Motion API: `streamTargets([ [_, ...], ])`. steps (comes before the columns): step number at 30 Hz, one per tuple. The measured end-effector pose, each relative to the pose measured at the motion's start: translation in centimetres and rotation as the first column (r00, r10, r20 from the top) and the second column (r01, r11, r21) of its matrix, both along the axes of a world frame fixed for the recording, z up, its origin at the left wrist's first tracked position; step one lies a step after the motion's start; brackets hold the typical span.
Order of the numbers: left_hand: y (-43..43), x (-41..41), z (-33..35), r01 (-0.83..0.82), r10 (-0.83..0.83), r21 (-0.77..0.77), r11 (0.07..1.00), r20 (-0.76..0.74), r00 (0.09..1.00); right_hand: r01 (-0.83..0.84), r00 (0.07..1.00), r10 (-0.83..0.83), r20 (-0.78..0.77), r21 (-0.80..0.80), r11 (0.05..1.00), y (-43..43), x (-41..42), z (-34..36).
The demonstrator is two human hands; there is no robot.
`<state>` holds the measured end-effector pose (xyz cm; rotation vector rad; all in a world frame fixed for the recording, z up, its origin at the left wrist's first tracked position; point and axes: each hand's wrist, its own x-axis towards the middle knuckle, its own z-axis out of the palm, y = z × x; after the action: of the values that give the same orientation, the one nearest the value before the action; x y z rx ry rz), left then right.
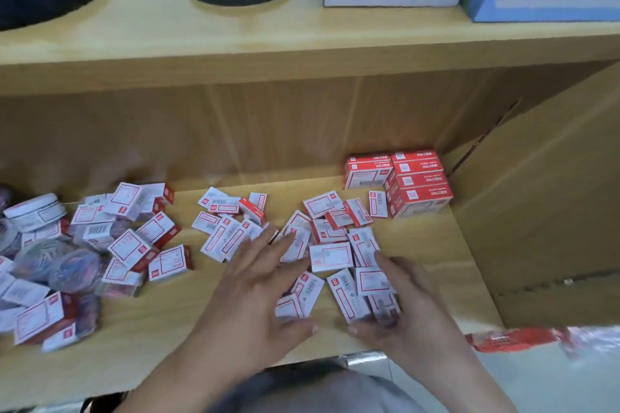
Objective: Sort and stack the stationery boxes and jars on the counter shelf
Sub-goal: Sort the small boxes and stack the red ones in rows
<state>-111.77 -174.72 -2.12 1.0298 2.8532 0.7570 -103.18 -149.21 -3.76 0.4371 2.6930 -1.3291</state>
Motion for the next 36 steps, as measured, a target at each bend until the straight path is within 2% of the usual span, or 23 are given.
streamTargets([
  [2, -1.1, 1.5, -1.2, -0.015, 0.014, -0.05, 0.999, -0.032, 0.999, 0.058, 0.998, -0.054, -0.042, 0.104, 0.993, -1.0, 0.2, -0.4],
  [4, -2.4, 2.2, -2.4, -0.057, 0.056, -0.04, 0.998, -0.038, 0.998, 0.148, 0.979, -0.12, -0.163, 0.17, 0.974, -1.8, 0.0, -0.9],
  [6, -3.2, 2.2, -3.5, -0.079, 0.078, -0.022, 0.997, -0.062, 0.995, 0.21, 0.96, -0.174, -0.217, 0.153, 0.966, -2.8, -0.3, -1.5],
  [10, -3.7, 2.0, -3.8, -0.141, 0.14, -0.001, 0.99, -0.135, 0.981, 0.173, 0.959, -0.131, -0.25, 0.153, 0.973, -4.7, -0.8, -2.1],
  [13, -4.9, 1.6, -3.6, -0.247, 0.241, -0.021, 0.969, -0.15, 0.959, 0.175, 0.949, -0.127, -0.287, 0.148, 0.973, -5.7, -1.4, -2.6],
  [16, -5.7, 1.2, -3.6, -0.331, 0.322, -0.039, 0.943, -0.149, 0.935, 0.168, 0.939, -0.141, -0.315, 0.06, 0.984, -5.6, -1.7, -2.9],
  [18, -5.7, 1.3, -3.5, -0.376, 0.374, 0.0, 0.926, -0.118, 0.92, 0.171, 0.937, -0.184, -0.297, -0.068, 0.983, -4.8, -1.5, -2.6],
  [20, -5.3, 1.8, -3.1, -0.401, 0.406, 0.061, 0.914, -0.13, 0.905, 0.178, 0.944, -0.205, -0.259, -0.124, 0.976, -3.3, -1.5, -2.1],
  [23, -3.3, 3.4, -2.5, -0.392, 0.405, 0.103, 0.914, -0.161, 0.9, 0.183, 0.951, -0.21, -0.228, -0.136, 0.974, -0.5, -1.6, -1.7],
  [26, 0.7, 5.6, -2.1, -0.309, 0.325, 0.138, 0.941, -0.115, 0.939, 0.157, 0.956, -0.179, -0.233, -0.11, 0.981, 1.7, -2.5, -1.1],
  [29, 4.6, 6.8, -2.7, -0.227, 0.234, 0.067, 0.972, -0.125, 0.964, 0.085, 0.972, -0.109, -0.209, -0.12, 0.989, 2.6, -4.1, -1.1],
  [31, 6.5, 6.6, -3.1, -0.21, 0.204, -0.016, 0.978, -0.165, 0.965, 0.011, 0.968, -0.029, -0.25, -0.074, 0.997, 2.9, -5.0, -1.2],
  [34, 7.6, 5.5, -3.6, -0.231, 0.203, -0.16, 0.96, -0.174, 0.964, -0.043, 0.924, 0.094, -0.37, 0.144, 0.989, 2.8, -5.7, -1.2],
  [36, 7.3, 5.1, -4.0, -0.235, 0.208, -0.198, 0.952, -0.15, 0.967, -0.076, 0.911, 0.169, -0.376, 0.251, 0.965, 2.4, -6.4, -0.9],
])
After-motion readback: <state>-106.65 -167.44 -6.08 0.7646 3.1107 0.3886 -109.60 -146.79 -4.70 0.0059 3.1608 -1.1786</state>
